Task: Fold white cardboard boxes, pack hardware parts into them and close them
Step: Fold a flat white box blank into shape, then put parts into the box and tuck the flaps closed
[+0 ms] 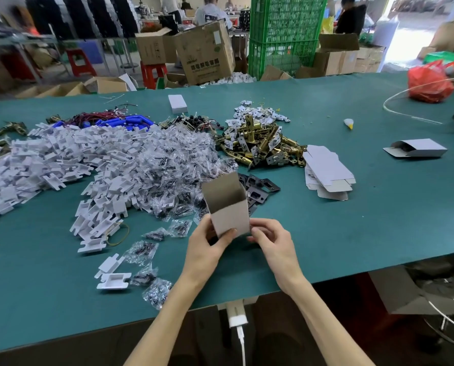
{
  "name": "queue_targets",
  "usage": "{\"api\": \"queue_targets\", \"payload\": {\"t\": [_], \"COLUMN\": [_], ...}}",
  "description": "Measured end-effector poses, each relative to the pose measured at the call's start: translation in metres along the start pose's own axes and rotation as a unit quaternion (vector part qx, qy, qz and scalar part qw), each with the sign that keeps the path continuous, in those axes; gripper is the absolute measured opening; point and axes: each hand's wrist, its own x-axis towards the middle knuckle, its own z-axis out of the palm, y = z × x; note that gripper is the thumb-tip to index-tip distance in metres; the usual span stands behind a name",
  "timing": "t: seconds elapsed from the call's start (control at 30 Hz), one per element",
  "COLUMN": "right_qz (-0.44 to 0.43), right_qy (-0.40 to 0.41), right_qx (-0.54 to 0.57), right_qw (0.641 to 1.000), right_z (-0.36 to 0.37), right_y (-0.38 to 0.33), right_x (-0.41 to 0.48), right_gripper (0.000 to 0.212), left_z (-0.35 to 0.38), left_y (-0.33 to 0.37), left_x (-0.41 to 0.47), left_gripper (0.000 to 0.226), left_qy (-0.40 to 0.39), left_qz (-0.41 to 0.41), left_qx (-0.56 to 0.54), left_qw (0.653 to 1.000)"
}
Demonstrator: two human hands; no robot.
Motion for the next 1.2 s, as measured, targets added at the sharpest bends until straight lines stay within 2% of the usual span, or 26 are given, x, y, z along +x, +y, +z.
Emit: {"api": "queue_targets", "payload": {"t": [0.1, 0.2, 0.33, 0.5, 0.67, 0.73, 0.83, 0.9, 1.07, 1.2], "right_qz": [0.002, -0.026, -0.043, -0.022, -0.021, -0.011, -0.012, -0.030, -0.095, -0.156], "right_qy": [0.024, 0.046, 0.084, 0.101, 0.114, 0.105, 0.102, 0.107, 0.074, 0.052], "right_qx": [-0.007, -0.066, -0.099, -0.204, -0.296, -0.309, -0.331, -0.339, -0.333, -0.277], "right_qw": [1.000, 0.996, 0.991, 0.974, 0.948, 0.945, 0.938, 0.934, 0.935, 0.947], "right_z": [-0.001, -0.004, -0.011, -0.018, -0.014, -0.012, -0.011, -0.009, -0.010, -0.015], "right_y": [0.000, -0.008, -0.034, -0.067, -0.091, -0.094, -0.092, -0.088, -0.092, -0.114], "right_x": [0.002, 0.015, 0.075, 0.177, 0.246, 0.263, 0.273, 0.273, 0.251, 0.211], "right_gripper": [0.018, 0.017, 0.009, 0.049, 0.065, 0.060, 0.031, 0.020, 0.021, 0.020], "left_z": [-0.002, -0.002, 0.000, 0.001, 0.001, 0.001, 0.002, 0.002, 0.001, 0.001], "left_y": [-0.005, -0.008, -0.015, -0.014, -0.016, -0.016, -0.017, -0.016, -0.015, -0.014], "left_x": [0.002, 0.002, 0.004, 0.007, 0.008, 0.008, 0.009, 0.009, 0.009, 0.009], "left_gripper": [0.033, 0.037, 0.037, 0.034, 0.035, 0.033, 0.033, 0.032, 0.031, 0.030], "left_qy": [-0.008, -0.012, -0.040, -0.041, -0.039, -0.037, -0.033, -0.032, -0.030, -0.026], "left_qz": [-0.003, -0.008, -0.007, -0.009, -0.010, -0.012, -0.013, -0.012, -0.009, -0.009], "left_qx": [0.014, 0.018, 0.050, 0.062, 0.089, 0.093, 0.097, 0.098, 0.097, 0.091], "left_qw": [1.000, 1.000, 0.998, 0.997, 0.995, 0.995, 0.995, 0.995, 0.995, 0.995]}}
